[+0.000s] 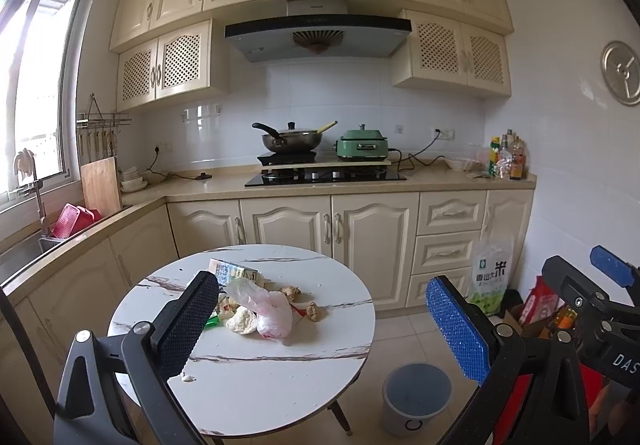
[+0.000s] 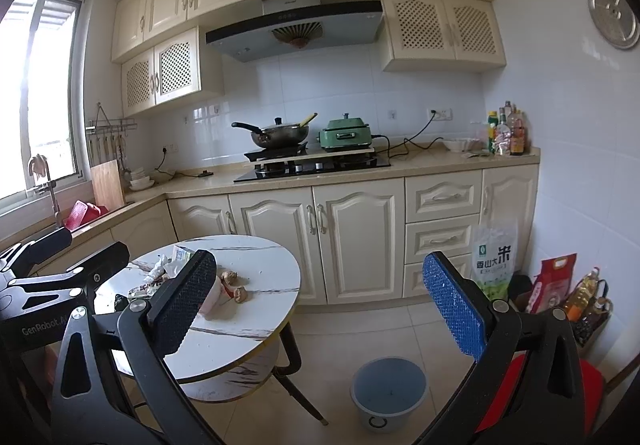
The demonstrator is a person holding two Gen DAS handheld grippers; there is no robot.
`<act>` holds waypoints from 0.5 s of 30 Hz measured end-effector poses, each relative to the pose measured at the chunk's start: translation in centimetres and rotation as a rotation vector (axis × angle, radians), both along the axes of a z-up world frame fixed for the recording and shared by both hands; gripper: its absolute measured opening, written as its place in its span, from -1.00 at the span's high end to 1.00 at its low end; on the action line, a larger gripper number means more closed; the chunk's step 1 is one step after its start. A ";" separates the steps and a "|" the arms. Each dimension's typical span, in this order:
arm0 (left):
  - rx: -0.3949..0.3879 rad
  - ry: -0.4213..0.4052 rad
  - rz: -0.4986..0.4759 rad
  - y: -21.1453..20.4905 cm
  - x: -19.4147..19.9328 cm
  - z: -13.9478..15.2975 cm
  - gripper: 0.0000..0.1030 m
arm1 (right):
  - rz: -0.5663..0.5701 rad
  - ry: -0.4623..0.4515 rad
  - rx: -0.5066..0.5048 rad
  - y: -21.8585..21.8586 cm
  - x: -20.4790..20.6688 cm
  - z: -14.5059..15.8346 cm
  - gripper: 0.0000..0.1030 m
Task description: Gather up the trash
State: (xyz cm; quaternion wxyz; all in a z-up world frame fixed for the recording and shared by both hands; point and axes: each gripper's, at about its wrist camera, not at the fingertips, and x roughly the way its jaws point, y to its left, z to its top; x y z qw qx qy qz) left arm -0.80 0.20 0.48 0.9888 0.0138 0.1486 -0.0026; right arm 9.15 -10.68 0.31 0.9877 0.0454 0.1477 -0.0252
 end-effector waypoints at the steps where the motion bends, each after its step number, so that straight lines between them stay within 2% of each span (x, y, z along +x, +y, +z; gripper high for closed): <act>1: -0.001 0.001 0.001 0.0 0.0 0.0 -0.99 | 0.002 0.000 0.001 0.0 0.0 0.0 -1.00; 15: -0.006 0.001 0.007 -0.2 0.3 0.0 -0.99 | 0.006 0.011 0.000 0.0 0.5 0.1 -1.00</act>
